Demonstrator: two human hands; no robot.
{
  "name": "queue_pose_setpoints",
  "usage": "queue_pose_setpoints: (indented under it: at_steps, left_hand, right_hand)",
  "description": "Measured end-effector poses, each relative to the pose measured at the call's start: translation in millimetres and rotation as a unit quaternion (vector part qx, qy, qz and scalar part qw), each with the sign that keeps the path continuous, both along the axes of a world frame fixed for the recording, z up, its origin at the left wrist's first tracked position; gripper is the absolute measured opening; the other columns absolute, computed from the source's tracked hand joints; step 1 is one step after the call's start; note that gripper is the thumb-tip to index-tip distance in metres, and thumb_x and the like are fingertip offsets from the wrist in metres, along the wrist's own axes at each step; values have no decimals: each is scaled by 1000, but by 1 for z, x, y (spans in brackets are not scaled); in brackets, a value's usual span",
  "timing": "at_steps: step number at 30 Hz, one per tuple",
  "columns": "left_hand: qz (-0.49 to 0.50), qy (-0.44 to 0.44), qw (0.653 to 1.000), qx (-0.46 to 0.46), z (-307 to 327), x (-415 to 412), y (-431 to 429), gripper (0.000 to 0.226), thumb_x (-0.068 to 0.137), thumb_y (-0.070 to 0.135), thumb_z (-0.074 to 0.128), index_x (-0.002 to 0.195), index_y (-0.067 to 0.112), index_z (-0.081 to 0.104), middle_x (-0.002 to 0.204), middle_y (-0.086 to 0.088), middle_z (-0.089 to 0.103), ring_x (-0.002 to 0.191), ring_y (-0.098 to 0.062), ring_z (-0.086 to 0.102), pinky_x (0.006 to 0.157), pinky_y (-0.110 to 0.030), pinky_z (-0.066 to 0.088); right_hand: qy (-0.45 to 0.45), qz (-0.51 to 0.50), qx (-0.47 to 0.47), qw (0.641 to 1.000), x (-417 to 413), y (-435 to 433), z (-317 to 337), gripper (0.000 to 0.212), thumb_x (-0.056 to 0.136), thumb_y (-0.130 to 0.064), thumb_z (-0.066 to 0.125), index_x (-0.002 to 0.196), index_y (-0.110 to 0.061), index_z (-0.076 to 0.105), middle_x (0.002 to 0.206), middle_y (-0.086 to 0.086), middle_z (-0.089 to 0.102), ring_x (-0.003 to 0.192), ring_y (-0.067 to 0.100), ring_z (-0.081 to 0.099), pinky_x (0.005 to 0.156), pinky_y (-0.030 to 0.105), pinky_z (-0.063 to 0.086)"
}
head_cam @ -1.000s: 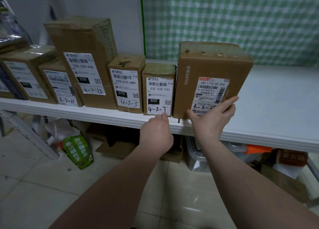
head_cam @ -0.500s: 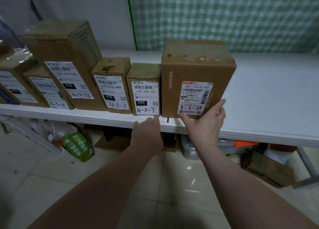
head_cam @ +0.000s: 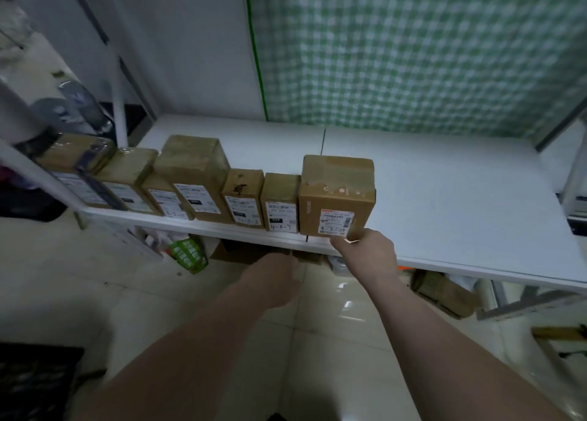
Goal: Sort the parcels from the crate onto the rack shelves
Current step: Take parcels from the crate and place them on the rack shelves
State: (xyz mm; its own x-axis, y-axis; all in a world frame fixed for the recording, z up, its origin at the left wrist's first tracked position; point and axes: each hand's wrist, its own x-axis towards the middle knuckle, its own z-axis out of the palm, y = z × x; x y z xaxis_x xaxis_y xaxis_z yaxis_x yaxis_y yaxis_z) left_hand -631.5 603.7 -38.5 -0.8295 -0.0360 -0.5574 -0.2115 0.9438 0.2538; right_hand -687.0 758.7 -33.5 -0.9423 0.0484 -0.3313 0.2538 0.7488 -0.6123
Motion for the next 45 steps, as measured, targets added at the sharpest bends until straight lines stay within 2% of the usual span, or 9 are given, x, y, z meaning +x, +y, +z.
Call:
queue_pose_setpoints:
  at_steps: [4, 9, 14, 23, 28, 32, 36, 41, 45]
  left_hand:
    - [91, 36, 994, 50, 67, 48, -16, 21, 92, 30, 55, 110, 21, 62, 107, 3, 62, 95, -12, 56, 80, -25, 47]
    - [170, 78, 978, 90, 112, 105, -49, 11, 91, 27, 55, 87, 19, 62, 85, 4, 59, 79, -9, 55, 66, -22, 42]
    - [273, 118, 939, 175, 123, 171, -79, 24, 89, 22, 60, 66, 18, 56, 63, 3, 55, 59, -8, 50, 51, -17, 38]
    - [418, 86, 865, 265, 130, 370, -222, 25, 94, 15, 48, 74, 14, 63, 60, -1, 46, 49, -13, 39, 43, -20, 30]
    - [638, 131, 711, 264, 124, 514, -333, 17, 97, 18, 50, 102, 6, 62, 69, -5, 49, 55, -16, 42, 50, -25, 34]
    - [716, 171, 657, 164, 113, 599, -388, 21, 94, 25, 55, 112, 14, 57, 101, -3, 54, 88, -19, 51, 74, -32, 42]
    - [732, 127, 657, 131, 102, 656, -416, 30, 93, 23, 55, 121, 11, 56, 119, -7, 52, 103, -23, 50, 81, -30, 39]
    - [730, 93, 660, 147, 83, 688, -444, 7, 90, 25, 57, 95, 21, 53, 105, -2, 50, 88, -17, 50, 83, -32, 43]
    - [728, 62, 666, 153, 66, 686, -492, 42, 92, 23, 56, 133, 13, 48, 135, -10, 47, 114, -25, 50, 85, -27, 40]
  right_hand:
    - [-22, 4, -19, 1000, 32, -10, 49, 35, 88, -39, 62, 111, -14, 71, 97, 4, 69, 85, 19, 55, 70, 25, 40]
    - [-44, 17, -70, 996, 82, -35, 80, 21, 85, -38, 65, 83, -19, 72, 78, 1, 68, 86, 22, 61, 75, 29, 47]
    - [-42, -37, -124, 991, 143, -67, 89, 45, 87, -29, 66, 47, -19, 49, 50, 0, 51, 64, 25, 53, 66, 33, 42]
    - [-67, 64, -127, 988, 303, -212, 96, 33, 90, -25, 56, 61, -10, 52, 58, 7, 49, 54, 22, 43, 52, 31, 28]
    - [-159, 265, -108, 945, 403, -324, 82, 27, 86, -22, 63, 60, -18, 57, 57, 0, 53, 50, 15, 42, 52, 26, 32]
    - [-155, 402, -36, 902, 457, -391, 68, 12, 88, -26, 62, 83, -17, 69, 82, 5, 68, 71, 19, 57, 70, 30, 47]
    - [-107, 507, 63, 853, 490, -440, 57, 25, 92, -30, 58, 105, -13, 70, 107, 8, 70, 103, 24, 63, 81, 28, 47]
    - [-150, 550, 115, 814, 504, -481, 26, 26, 92, -27, 60, 111, -12, 68, 105, 7, 66, 100, 21, 61, 75, 22, 43]
    - [-179, 545, 136, 808, 495, -525, -1, 30, 92, -27, 61, 116, -10, 65, 110, 7, 62, 103, 20, 59, 79, 24, 44]
